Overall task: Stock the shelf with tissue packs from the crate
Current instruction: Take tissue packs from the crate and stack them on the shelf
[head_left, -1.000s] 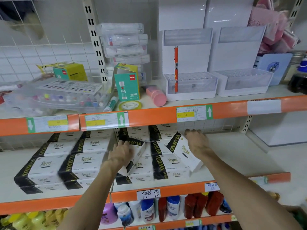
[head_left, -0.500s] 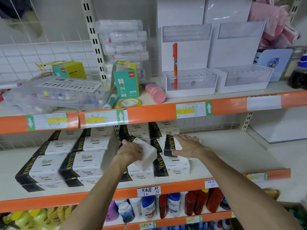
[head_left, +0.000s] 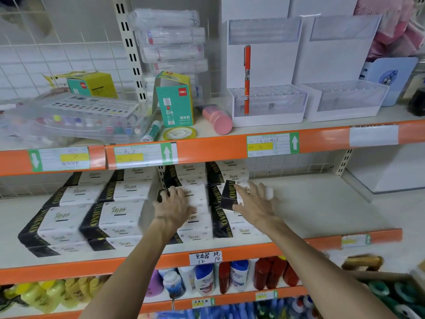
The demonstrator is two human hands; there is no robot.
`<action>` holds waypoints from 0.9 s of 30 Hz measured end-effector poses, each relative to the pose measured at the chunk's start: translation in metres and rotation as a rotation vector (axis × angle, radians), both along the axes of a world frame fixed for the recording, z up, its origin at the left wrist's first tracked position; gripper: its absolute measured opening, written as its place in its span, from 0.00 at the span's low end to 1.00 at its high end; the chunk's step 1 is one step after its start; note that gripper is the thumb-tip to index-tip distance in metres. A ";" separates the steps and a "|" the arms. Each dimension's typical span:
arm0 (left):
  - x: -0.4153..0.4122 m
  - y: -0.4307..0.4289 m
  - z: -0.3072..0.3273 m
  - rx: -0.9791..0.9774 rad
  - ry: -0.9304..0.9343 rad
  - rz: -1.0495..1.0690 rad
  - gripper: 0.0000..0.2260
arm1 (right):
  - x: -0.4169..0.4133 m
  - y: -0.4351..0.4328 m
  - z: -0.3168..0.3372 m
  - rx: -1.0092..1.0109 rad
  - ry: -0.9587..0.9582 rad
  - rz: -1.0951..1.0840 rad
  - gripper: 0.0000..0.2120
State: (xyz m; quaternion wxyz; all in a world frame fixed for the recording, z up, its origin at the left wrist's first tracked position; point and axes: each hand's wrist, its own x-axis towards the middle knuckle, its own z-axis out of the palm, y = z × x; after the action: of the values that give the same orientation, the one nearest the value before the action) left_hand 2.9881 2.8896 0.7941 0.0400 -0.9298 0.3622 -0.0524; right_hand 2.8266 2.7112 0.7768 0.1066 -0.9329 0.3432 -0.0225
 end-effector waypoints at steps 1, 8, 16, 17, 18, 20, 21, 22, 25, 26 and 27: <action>0.002 0.001 -0.002 -0.006 -0.016 -0.007 0.30 | 0.000 0.000 0.001 -0.002 0.000 0.032 0.31; 0.030 0.008 -0.007 -0.106 0.093 -0.144 0.24 | 0.018 0.000 0.001 -0.127 0.042 0.277 0.33; 0.041 0.002 -0.011 -0.168 0.095 -0.127 0.23 | 0.038 -0.001 -0.004 -0.186 0.026 0.229 0.41; 0.043 0.000 -0.011 -0.167 0.094 -0.124 0.23 | 0.040 -0.003 -0.007 -0.191 0.015 0.222 0.40; 0.044 -0.001 -0.011 -0.167 0.098 -0.120 0.23 | 0.042 -0.004 -0.010 -0.192 0.006 0.214 0.38; 0.048 -0.003 -0.012 -0.162 0.110 -0.115 0.22 | 0.044 -0.007 -0.015 -0.182 -0.001 0.203 0.36; 0.050 -0.004 -0.012 -0.161 0.111 -0.114 0.22 | 0.045 -0.007 -0.016 -0.186 -0.008 0.200 0.37; 0.051 -0.004 -0.012 -0.161 0.109 -0.116 0.22 | 0.046 -0.008 -0.016 -0.194 -0.012 0.200 0.37; 0.054 -0.006 -0.013 -0.164 0.111 -0.121 0.22 | 0.048 -0.009 -0.016 -0.207 -0.014 0.196 0.37; 0.054 -0.006 -0.013 -0.164 0.117 -0.120 0.23 | 0.049 -0.008 -0.015 -0.207 -0.011 0.195 0.37; 0.054 -0.006 -0.014 -0.161 0.120 -0.117 0.23 | 0.050 -0.008 -0.015 -0.207 -0.009 0.194 0.37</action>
State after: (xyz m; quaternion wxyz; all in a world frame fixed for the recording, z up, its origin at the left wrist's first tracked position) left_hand 3.0418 2.8834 0.7805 -0.0596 -0.9087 0.4122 -0.0280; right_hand 2.8761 2.7028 0.7618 0.0128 -0.9676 0.2469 -0.0516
